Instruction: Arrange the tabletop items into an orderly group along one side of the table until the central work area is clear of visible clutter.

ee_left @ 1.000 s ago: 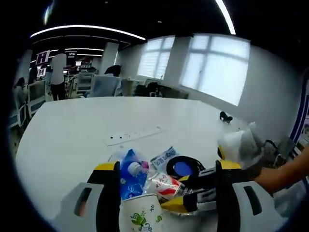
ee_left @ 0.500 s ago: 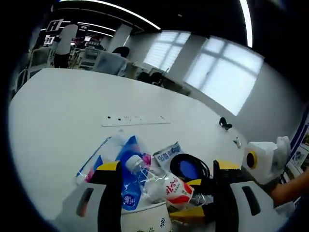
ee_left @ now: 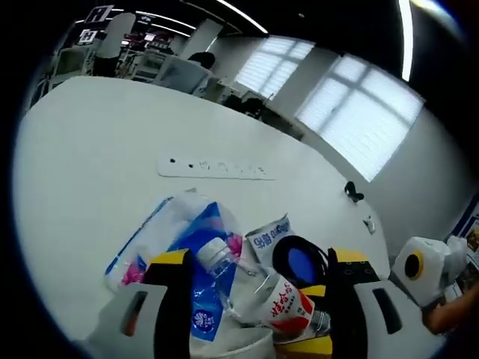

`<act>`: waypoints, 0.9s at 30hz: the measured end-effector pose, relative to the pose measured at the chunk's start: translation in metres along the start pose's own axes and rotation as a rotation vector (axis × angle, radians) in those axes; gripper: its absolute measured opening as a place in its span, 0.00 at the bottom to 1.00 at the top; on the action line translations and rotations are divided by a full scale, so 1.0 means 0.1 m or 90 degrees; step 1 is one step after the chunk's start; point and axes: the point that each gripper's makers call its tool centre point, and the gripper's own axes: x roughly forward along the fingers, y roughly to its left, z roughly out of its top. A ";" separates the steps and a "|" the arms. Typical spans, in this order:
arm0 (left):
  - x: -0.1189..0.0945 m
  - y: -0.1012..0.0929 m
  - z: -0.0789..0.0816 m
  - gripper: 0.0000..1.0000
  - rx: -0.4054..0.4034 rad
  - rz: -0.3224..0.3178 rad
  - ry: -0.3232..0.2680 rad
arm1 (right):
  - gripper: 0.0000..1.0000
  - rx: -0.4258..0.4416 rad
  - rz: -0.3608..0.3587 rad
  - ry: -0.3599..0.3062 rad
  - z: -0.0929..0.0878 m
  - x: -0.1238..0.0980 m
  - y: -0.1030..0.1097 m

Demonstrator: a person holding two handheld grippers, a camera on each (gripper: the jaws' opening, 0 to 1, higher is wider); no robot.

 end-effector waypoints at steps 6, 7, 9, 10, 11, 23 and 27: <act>0.06 0.04 -0.04 0.71 -0.033 0.011 0.020 | 0.38 0.002 0.008 -0.013 0.01 0.00 -0.01; 0.07 0.05 -0.04 0.71 -0.038 0.013 0.024 | 0.38 0.005 0.009 -0.019 0.01 -0.01 -0.01; 0.09 0.06 -0.06 0.71 -0.044 0.014 0.031 | 0.38 0.009 0.010 -0.032 0.02 -0.02 -0.01; 0.10 0.08 -0.08 0.70 -0.052 0.016 0.043 | 0.38 0.008 0.010 -0.038 0.02 -0.02 -0.01; 0.11 0.08 -0.09 0.69 -0.053 0.017 0.047 | 0.38 0.005 0.010 -0.048 0.02 -0.03 -0.01; 0.15 0.21 -0.12 0.50 -0.084 0.035 0.068 | 0.38 -0.015 0.028 -0.107 0.04 -0.10 -0.02; 0.17 0.34 -0.12 0.37 -0.094 0.076 0.073 | 0.38 -0.015 0.031 -0.125 0.05 -0.11 -0.03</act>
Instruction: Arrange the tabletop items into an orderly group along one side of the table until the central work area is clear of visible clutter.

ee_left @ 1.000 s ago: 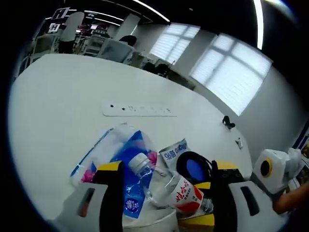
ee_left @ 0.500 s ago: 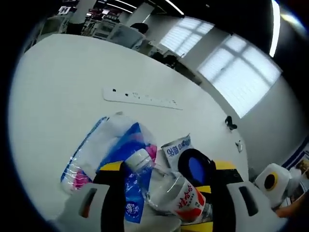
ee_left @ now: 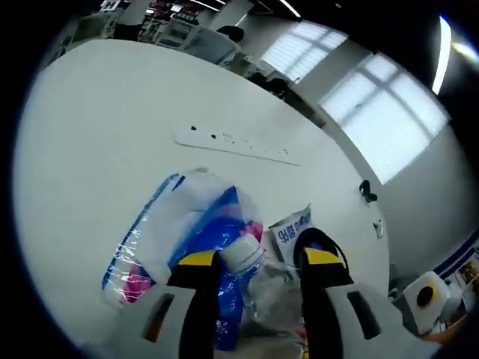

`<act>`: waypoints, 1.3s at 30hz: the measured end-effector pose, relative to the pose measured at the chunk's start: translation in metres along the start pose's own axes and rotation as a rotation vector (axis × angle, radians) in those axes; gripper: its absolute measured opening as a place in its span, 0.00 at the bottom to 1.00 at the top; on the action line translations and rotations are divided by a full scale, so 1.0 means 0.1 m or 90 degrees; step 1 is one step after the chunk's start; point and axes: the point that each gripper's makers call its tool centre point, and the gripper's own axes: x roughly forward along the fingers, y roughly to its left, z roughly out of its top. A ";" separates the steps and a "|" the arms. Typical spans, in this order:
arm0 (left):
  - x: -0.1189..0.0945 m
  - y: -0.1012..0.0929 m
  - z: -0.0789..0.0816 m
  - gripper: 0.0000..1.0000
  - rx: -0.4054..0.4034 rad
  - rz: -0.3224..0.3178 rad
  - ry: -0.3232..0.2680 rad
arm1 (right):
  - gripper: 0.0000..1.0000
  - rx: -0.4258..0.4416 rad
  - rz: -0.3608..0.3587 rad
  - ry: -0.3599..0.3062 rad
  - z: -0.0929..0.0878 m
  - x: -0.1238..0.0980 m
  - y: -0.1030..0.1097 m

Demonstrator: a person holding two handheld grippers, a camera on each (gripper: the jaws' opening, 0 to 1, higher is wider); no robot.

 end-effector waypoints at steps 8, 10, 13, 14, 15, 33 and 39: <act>0.04 0.01 0.02 0.33 -0.013 -0.002 -0.011 | 0.38 0.001 0.003 -0.006 0.01 0.01 0.00; 0.03 0.02 0.02 0.32 -0.018 -0.005 -0.010 | 0.38 -0.001 0.003 -0.007 0.01 0.01 0.00; 0.03 0.04 0.03 0.30 -0.036 -0.004 -0.012 | 0.38 -0.002 0.004 -0.010 0.01 0.01 0.00; 0.03 0.04 0.03 0.30 -0.037 -0.004 -0.013 | 0.38 -0.003 0.004 -0.011 0.01 0.01 0.00; 0.02 0.04 0.03 0.29 -0.040 -0.004 -0.012 | 0.38 -0.006 0.005 -0.011 0.02 0.01 0.00; -0.11 -0.09 0.17 0.23 -0.021 -0.011 -0.054 | 0.38 -0.033 0.014 -0.017 0.04 -0.04 0.02; -0.18 -0.14 0.19 0.23 -0.004 -0.016 -0.067 | 0.38 -0.049 0.016 -0.017 0.05 -0.06 0.04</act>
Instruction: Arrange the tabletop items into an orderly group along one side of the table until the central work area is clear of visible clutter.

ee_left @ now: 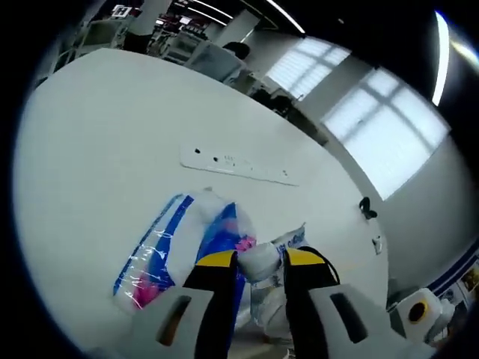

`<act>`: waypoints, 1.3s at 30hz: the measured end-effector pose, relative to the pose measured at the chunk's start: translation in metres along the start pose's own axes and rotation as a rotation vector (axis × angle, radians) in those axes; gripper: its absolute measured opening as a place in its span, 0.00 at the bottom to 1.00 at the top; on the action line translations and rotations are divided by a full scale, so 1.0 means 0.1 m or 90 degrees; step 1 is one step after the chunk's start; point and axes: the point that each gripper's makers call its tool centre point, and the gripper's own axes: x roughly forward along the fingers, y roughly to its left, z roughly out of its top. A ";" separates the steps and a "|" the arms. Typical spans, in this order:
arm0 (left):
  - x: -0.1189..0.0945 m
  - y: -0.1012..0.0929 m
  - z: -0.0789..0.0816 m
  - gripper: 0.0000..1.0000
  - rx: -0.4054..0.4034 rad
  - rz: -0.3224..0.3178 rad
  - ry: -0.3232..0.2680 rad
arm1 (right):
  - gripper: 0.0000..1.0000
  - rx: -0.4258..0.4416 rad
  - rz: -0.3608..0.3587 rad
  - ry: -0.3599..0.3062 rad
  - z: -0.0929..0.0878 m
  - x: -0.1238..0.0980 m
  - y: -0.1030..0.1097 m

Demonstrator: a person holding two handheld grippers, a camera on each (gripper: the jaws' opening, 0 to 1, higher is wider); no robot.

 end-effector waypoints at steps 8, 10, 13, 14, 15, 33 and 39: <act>-0.12 -0.16 0.07 0.22 0.057 -0.018 -0.026 | 0.38 -0.027 0.003 0.001 0.02 -0.05 0.04; -0.15 -0.21 0.10 0.22 0.075 -0.023 -0.033 | 0.38 -0.032 0.002 -0.001 0.03 -0.06 0.04; -0.21 -0.30 0.12 0.22 0.099 -0.030 -0.044 | 0.38 -0.033 0.003 -0.002 0.04 -0.07 0.05; -0.22 -0.33 0.13 0.22 0.105 -0.032 -0.048 | 0.38 -0.035 0.002 -0.002 0.04 -0.09 0.05; -0.24 -0.36 0.13 0.22 0.110 -0.033 -0.050 | 0.37 -0.037 0.002 -0.003 0.05 -0.10 0.06; -0.64 -0.86 0.13 0.20 0.172 -0.096 -0.124 | 0.36 -0.062 0.004 -0.007 0.05 -0.25 0.12; -0.79 -1.08 0.01 0.20 0.215 -0.115 -0.136 | 0.36 -0.071 0.007 -0.008 0.01 -0.33 0.17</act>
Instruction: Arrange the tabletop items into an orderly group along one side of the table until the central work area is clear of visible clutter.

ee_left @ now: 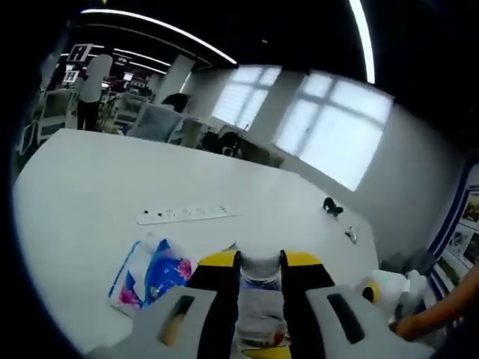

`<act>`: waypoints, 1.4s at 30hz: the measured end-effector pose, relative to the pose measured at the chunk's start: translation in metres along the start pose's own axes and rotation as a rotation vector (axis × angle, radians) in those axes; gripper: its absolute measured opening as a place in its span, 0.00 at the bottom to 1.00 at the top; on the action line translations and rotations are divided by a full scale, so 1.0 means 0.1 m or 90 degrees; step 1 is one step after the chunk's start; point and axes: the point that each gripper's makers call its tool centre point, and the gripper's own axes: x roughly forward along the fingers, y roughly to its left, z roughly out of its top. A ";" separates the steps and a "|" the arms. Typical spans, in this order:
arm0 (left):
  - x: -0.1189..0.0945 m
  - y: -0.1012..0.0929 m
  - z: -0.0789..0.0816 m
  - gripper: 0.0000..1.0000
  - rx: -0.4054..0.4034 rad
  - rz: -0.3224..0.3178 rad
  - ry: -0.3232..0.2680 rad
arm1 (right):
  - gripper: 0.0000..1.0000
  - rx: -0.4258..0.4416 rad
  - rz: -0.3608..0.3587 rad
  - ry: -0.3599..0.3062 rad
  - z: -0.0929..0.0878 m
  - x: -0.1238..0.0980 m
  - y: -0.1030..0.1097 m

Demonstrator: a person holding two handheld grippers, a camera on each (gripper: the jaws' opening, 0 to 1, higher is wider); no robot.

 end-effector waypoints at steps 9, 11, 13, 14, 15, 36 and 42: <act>-0.17 -0.24 -0.10 0.20 0.050 -0.018 0.016 | 0.36 -0.025 0.008 0.012 -0.06 -0.08 0.10; -0.22 -0.30 -0.13 0.20 0.057 -0.021 0.018 | 0.36 -0.026 0.007 0.011 -0.08 -0.10 0.13; -0.25 -0.33 -0.15 0.20 0.064 -0.020 0.018 | 0.36 -0.028 0.007 0.012 -0.09 -0.12 0.15; -0.26 -0.35 -0.17 0.20 0.071 -0.020 0.018 | 0.36 -0.029 0.007 0.012 -0.09 -0.12 0.16; -0.28 -0.37 -0.17 0.21 0.076 -0.021 0.018 | 0.36 -0.029 0.008 0.013 -0.10 -0.13 0.17; -0.50 -0.55 -0.38 0.23 0.152 0.003 -0.035 | 0.36 -0.046 0.019 0.030 -0.19 -0.22 0.30; -0.60 -0.54 -0.34 0.25 0.164 0.022 -0.044 | 0.39 -0.022 0.032 0.024 -0.18 -0.25 0.35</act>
